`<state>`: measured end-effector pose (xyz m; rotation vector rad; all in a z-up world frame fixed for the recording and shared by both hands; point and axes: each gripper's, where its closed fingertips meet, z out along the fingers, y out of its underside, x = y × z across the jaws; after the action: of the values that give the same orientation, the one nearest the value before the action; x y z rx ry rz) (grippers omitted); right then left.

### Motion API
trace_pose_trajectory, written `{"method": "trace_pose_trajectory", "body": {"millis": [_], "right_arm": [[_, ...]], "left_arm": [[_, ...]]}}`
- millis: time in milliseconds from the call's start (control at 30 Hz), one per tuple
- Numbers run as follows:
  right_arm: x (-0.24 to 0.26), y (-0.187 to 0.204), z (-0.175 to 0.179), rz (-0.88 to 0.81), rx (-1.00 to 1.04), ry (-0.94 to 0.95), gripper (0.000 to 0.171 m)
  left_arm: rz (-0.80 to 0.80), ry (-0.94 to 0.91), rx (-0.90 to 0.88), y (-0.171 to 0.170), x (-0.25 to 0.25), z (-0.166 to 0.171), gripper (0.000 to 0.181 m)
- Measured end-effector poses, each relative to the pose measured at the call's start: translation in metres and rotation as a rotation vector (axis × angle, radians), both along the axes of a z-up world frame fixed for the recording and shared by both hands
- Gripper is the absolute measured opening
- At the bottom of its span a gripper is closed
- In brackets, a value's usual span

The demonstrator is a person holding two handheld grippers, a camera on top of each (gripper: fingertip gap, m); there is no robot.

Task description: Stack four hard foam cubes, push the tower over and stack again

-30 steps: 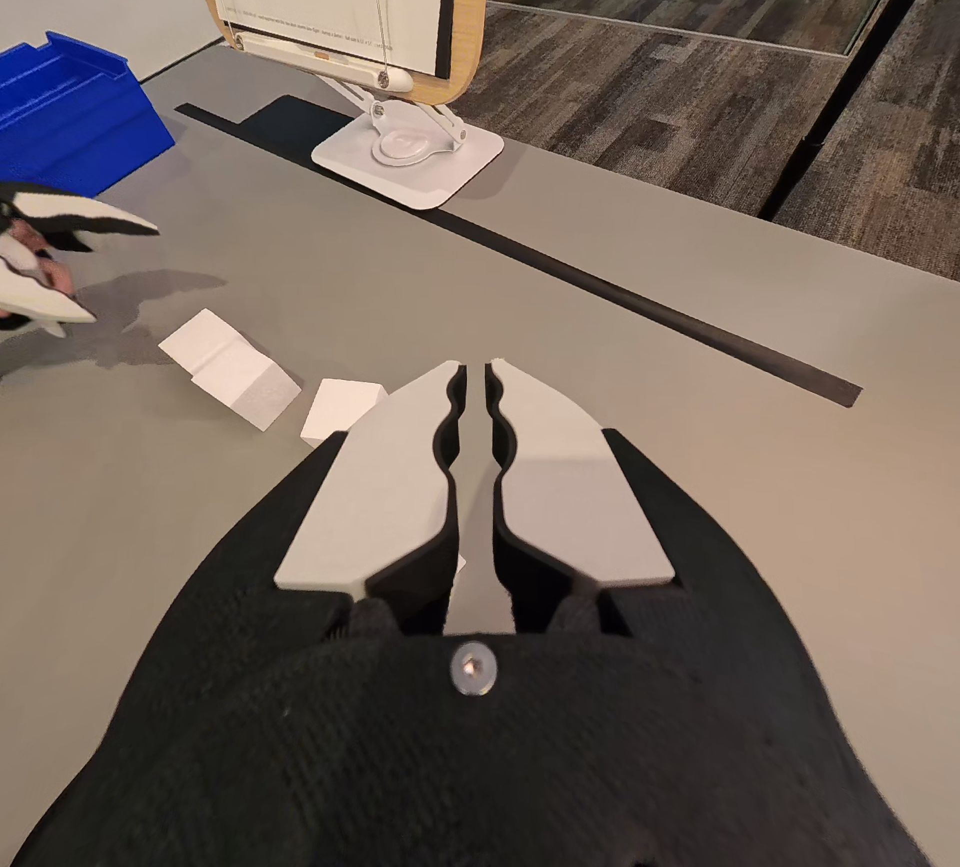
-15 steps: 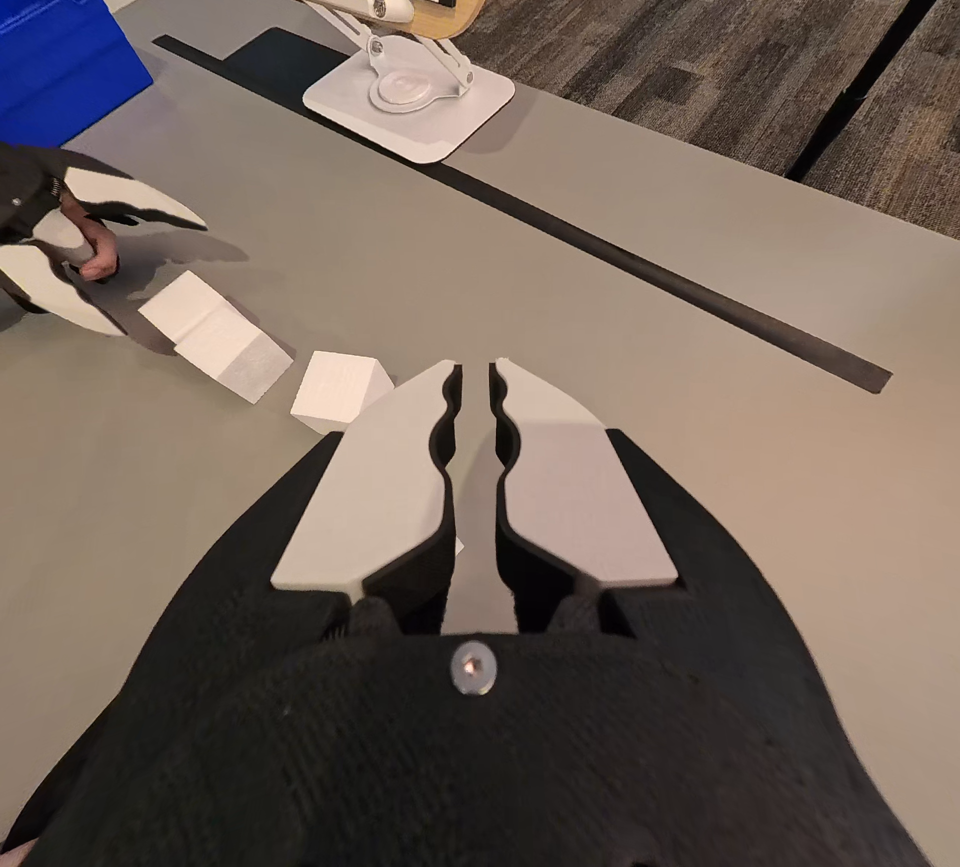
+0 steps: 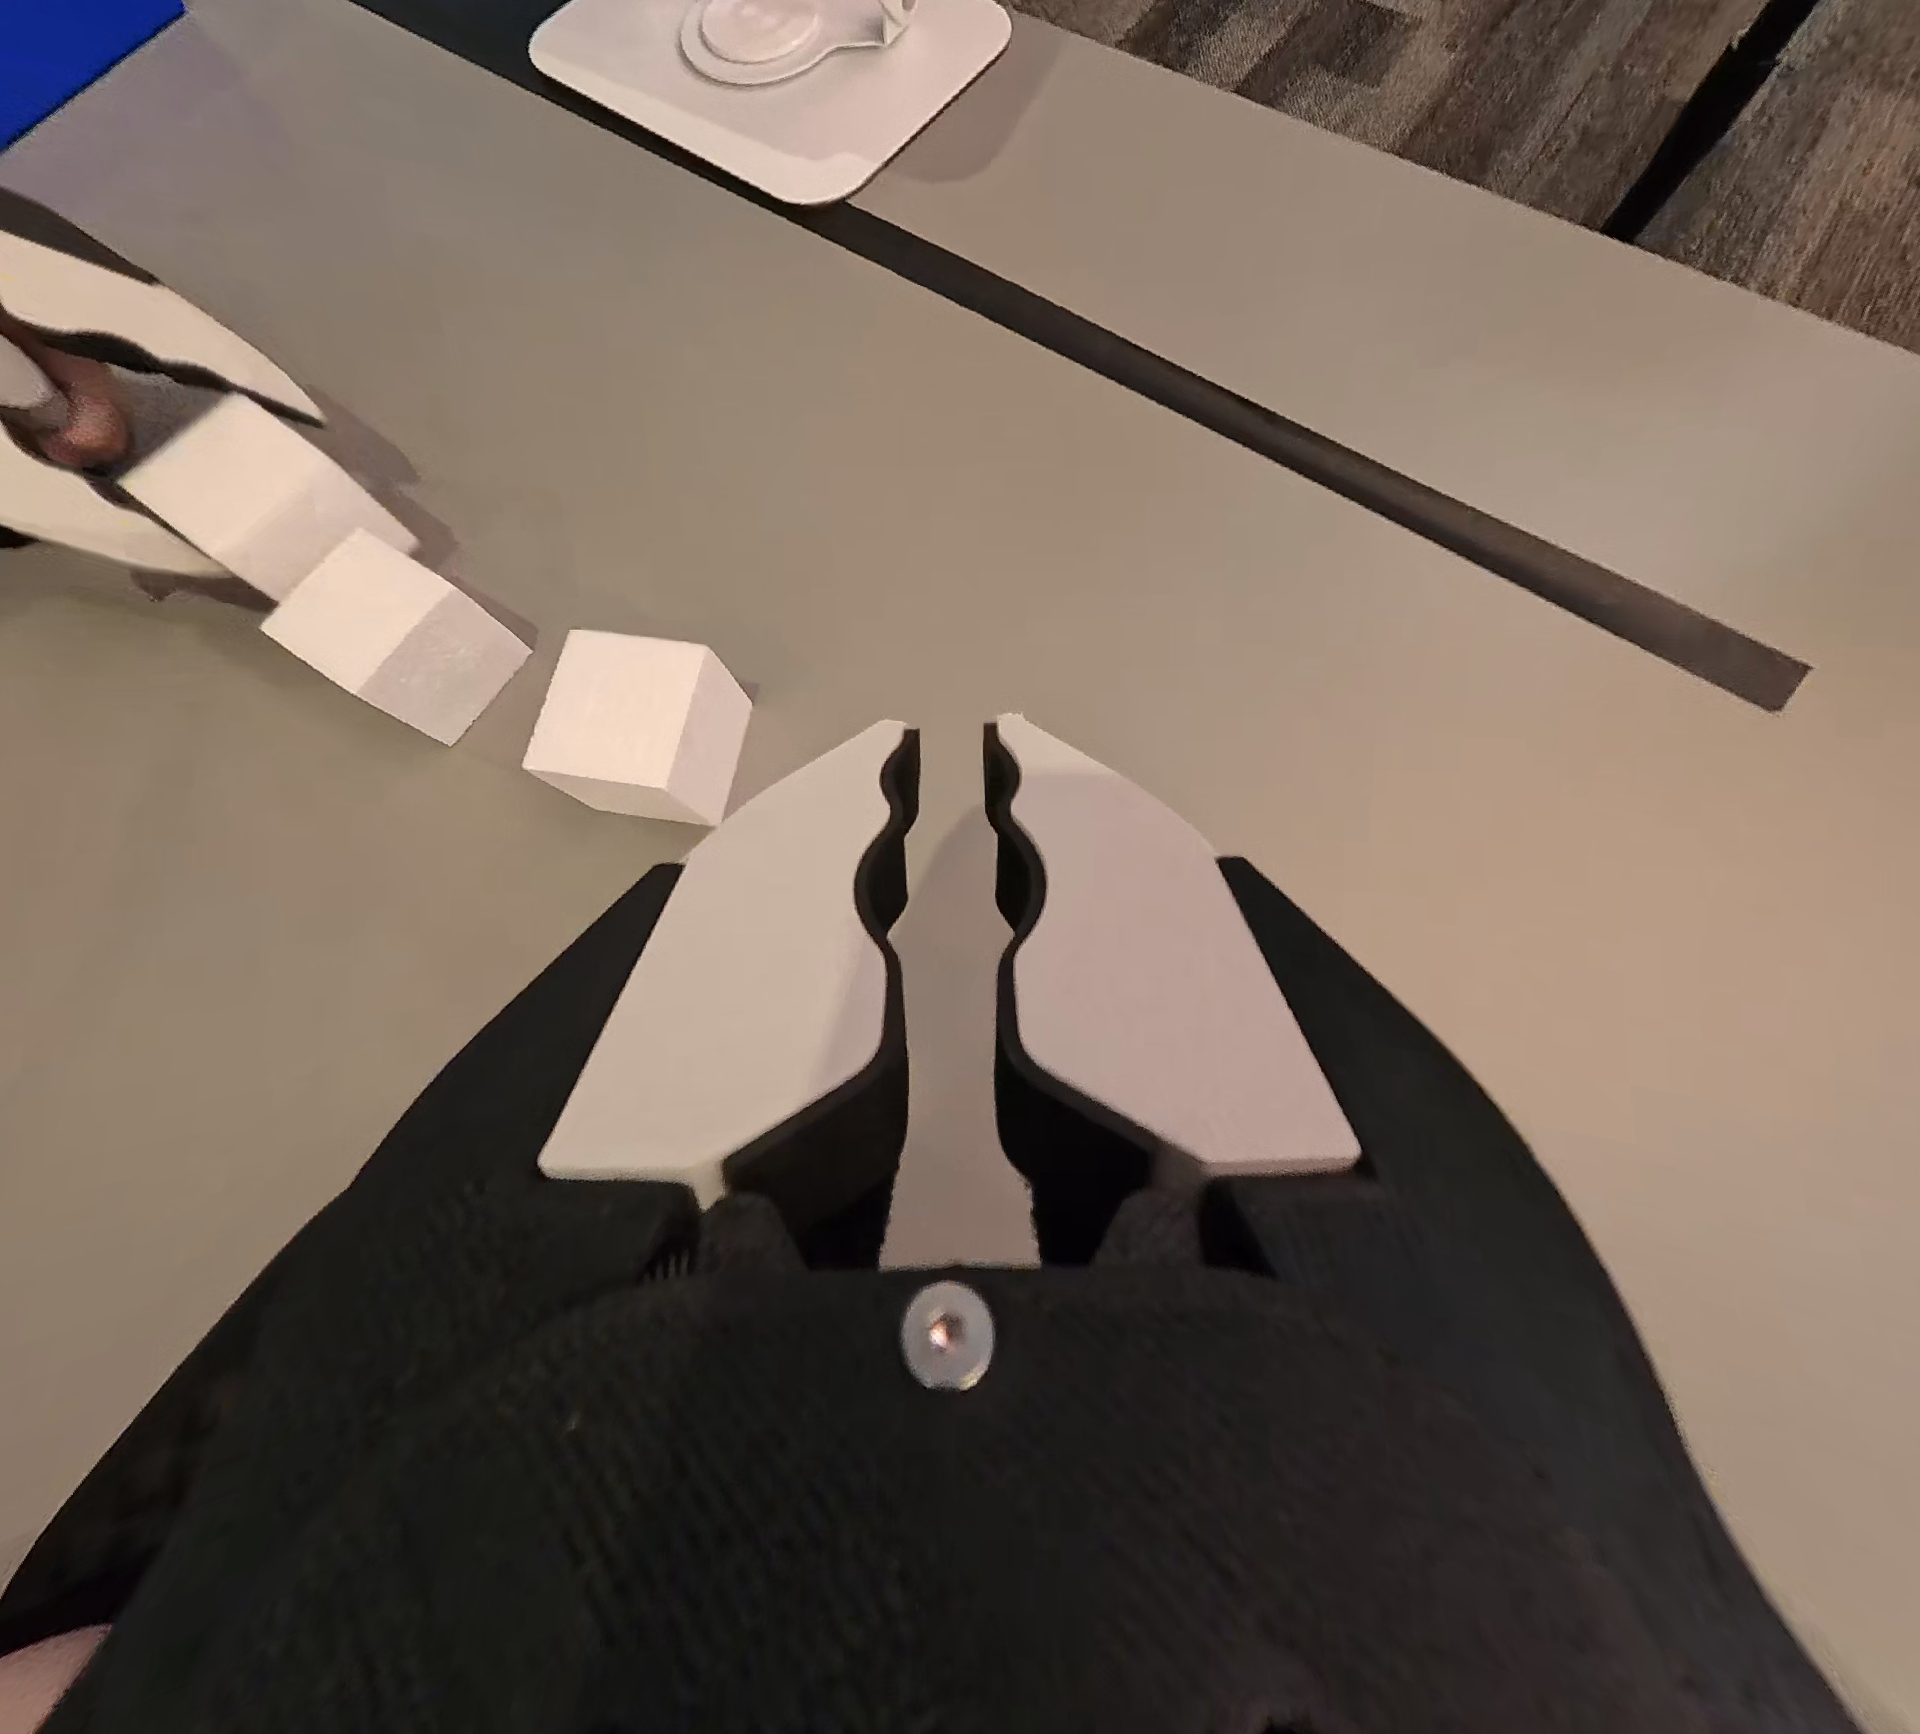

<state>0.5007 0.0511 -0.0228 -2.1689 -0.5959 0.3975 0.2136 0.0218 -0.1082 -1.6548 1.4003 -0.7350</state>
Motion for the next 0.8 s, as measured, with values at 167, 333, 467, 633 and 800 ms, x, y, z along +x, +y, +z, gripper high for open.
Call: {"method": "trace_pose_trajectory", "body": {"millis": [167,333,467,633,800], "right_arm": [[0.013,-0.002,0.000,-0.041,0.000,0.031,0.012],[0.019,-0.011,0.003,-0.150,0.000,0.053,0.018],[0.011,-0.025,-0.007,-0.286,0.088,0.053,0.048],[-0.009,-0.063,-0.042,-0.409,0.172,-0.048,0.073],[-0.038,-0.068,-0.063,-0.397,0.134,-0.087,0.070]], "left_arm": [[0.046,-0.157,0.045,0.000,0.004,0.058,0.060],[0.018,-0.148,0.068,-0.009,0.020,0.067,0.060],[0.008,-0.071,0.027,-0.007,0.037,0.057,0.060],[0.018,-0.039,0.041,-0.008,0.056,0.054,0.060],[0.032,-0.038,-0.030,-0.008,0.065,0.046,0.060]]}}
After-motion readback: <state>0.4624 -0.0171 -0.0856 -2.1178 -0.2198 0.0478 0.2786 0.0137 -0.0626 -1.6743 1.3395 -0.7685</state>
